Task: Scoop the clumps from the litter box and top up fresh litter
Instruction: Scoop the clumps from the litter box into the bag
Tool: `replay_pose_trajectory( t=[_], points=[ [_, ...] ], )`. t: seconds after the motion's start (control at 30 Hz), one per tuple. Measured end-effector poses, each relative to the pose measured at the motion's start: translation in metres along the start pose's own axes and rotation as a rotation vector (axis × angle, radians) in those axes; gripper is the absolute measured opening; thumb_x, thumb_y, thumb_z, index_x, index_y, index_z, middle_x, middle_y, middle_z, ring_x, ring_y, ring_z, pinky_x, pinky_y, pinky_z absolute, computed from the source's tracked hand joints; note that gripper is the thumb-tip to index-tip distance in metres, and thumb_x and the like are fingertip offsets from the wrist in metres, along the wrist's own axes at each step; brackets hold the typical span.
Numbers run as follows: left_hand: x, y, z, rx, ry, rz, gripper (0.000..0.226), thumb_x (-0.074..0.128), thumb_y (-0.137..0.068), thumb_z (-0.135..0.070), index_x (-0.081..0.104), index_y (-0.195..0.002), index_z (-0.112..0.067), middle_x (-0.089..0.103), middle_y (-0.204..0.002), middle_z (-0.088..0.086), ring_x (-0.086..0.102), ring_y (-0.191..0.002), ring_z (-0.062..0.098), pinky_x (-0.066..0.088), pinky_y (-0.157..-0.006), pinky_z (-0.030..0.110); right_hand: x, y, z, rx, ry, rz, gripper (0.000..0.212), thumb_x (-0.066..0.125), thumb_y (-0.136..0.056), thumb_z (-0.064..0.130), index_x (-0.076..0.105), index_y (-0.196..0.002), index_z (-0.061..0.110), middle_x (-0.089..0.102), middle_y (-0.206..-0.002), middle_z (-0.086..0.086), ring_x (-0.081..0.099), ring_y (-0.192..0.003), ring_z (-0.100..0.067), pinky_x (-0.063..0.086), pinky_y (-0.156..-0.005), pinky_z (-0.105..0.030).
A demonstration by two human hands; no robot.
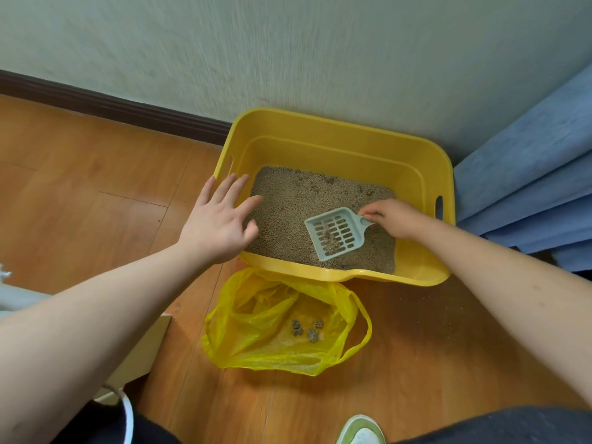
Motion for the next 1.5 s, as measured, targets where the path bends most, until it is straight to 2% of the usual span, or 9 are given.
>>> replay_pose_trajectory(
  t=[0.13,0.33,0.63,0.77,0.9,1.0,1.1,1.3,1.5],
  points=[
    [0.001,-0.001,0.001,-0.002,0.012,-0.003,0.057,0.027,-0.09,-0.047,0.049,-0.14,-0.029,0.03,-0.158,0.012,0.021,-0.148,0.03,0.008,-0.12,0.053,0.006,0.011,0.006,0.034,-0.035,-0.021,0.029,0.041,-0.102,0.023,0.061,-0.123,0.03,0.063,-0.124,0.0,0.058,-0.102,-0.023,0.043,-0.084,-0.034],
    [0.002,-0.001,0.001,-0.003,0.018,-0.01,0.058,0.025,-0.09,-0.047,0.049,-0.14,-0.029,0.03,-0.158,0.012,0.021,-0.147,0.031,0.009,-0.12,0.053,0.009,0.027,0.008,0.063,-0.03,-0.043,0.03,0.038,-0.102,0.019,0.059,-0.123,0.026,0.063,-0.117,-0.001,0.062,-0.089,-0.025,0.051,-0.072,-0.038],
    [0.0,0.0,0.001,0.005,0.008,0.003,0.06,0.022,-0.09,-0.048,0.047,-0.14,-0.029,0.029,-0.158,0.012,0.02,-0.148,0.03,0.007,-0.121,0.053,0.004,0.048,0.014,0.086,0.015,-0.111,0.028,0.036,-0.103,0.023,0.059,-0.117,0.031,0.067,-0.106,-0.005,0.059,-0.084,-0.024,0.051,-0.074,-0.041],
    [0.0,0.001,0.0,0.011,0.011,0.004,0.061,0.022,-0.09,-0.048,0.047,-0.141,-0.027,0.029,-0.158,0.013,0.021,-0.148,0.03,0.007,-0.121,0.053,0.002,0.063,0.025,0.047,0.005,-0.17,0.032,0.038,-0.103,0.022,0.058,-0.128,0.027,0.063,-0.126,-0.005,0.056,-0.11,-0.031,0.048,-0.09,-0.047],
    [0.0,0.001,0.0,-0.007,0.023,-0.004,0.067,0.02,-0.089,-0.049,0.031,-0.151,-0.026,0.027,-0.159,0.011,0.018,-0.149,0.029,0.006,-0.121,0.052,-0.004,0.08,0.043,-0.055,0.049,-0.303,0.033,0.041,-0.102,0.018,0.058,-0.13,0.023,0.062,-0.126,-0.003,0.053,-0.117,-0.028,0.04,-0.099,-0.047],
    [0.0,0.001,0.001,-0.01,0.022,0.0,0.068,0.02,-0.09,-0.049,0.026,-0.153,-0.025,0.024,-0.16,0.01,0.016,-0.149,0.028,0.005,-0.121,0.051,-0.004,0.095,0.055,-0.176,0.195,-0.365,0.032,0.043,-0.1,0.015,0.061,-0.125,0.023,0.066,-0.11,0.0,0.055,-0.101,-0.026,0.035,-0.087,-0.04],
    [0.001,0.002,0.001,-0.011,0.02,0.0,0.068,0.02,-0.09,-0.048,0.027,-0.153,-0.025,0.023,-0.161,0.01,0.015,-0.15,0.027,0.004,-0.121,0.051,0.002,0.11,0.066,-0.395,0.436,-0.541,0.028,0.06,-0.088,0.004,0.07,-0.108,0.02,0.068,-0.086,-0.002,0.057,-0.076,-0.028,0.035,-0.067,-0.036],
    [0.001,0.002,0.001,-0.012,0.019,0.001,0.07,0.017,-0.088,-0.049,0.029,-0.152,-0.026,0.022,-0.161,0.011,0.014,-0.15,0.027,0.004,-0.121,0.051,0.031,0.134,0.088,-0.606,0.717,-0.644,0.024,0.045,-0.09,0.009,0.067,-0.097,0.017,0.059,-0.073,-0.003,0.051,-0.068,-0.026,0.031,-0.06,-0.035],
    [0.001,0.001,0.001,-0.01,0.031,0.012,0.066,0.02,-0.09,-0.049,0.027,-0.153,-0.029,0.019,-0.162,0.011,0.011,-0.15,0.027,0.001,-0.121,0.05,0.062,0.149,0.099,-0.622,0.838,-0.718,0.025,0.044,-0.096,0.005,0.067,-0.098,0.012,0.056,-0.072,-0.003,0.051,-0.066,-0.024,0.034,-0.061,-0.037]
  ],
)
Point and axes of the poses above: each hand's wrist, its own y-axis away from the middle knuckle, its own x-axis out of the palm, z = x × y, the point moved 1 cm from there along -y, towards the middle knuckle
